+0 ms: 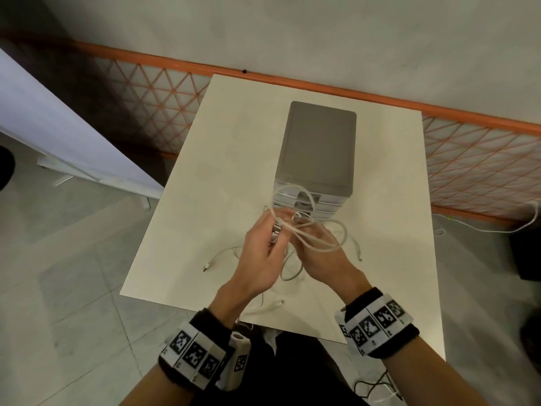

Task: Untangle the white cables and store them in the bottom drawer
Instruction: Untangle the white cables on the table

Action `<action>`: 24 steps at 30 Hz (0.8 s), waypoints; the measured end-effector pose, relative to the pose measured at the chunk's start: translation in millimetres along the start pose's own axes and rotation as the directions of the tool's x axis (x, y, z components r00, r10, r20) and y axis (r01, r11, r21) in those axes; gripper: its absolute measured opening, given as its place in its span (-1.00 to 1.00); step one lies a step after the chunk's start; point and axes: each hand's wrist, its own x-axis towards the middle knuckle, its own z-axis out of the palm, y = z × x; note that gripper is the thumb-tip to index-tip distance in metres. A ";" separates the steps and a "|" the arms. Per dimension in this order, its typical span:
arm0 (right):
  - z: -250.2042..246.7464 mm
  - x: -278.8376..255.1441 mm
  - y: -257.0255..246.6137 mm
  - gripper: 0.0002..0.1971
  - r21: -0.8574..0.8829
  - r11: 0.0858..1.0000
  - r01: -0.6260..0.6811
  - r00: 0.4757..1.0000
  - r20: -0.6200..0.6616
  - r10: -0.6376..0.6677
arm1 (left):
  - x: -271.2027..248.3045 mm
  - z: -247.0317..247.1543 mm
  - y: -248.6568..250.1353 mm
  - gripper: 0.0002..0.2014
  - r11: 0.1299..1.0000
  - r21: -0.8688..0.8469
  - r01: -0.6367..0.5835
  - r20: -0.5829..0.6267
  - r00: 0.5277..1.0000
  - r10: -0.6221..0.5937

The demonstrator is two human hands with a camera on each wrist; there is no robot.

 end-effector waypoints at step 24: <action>-11.7 -5.9 1.5 -0.76 0.066 0.998 -0.019 0.995 -0.094 0.025 | 9.4 -20.9 21.3 -0.83 0.990 -0.144 0.009 -0.007 1.000 -0.011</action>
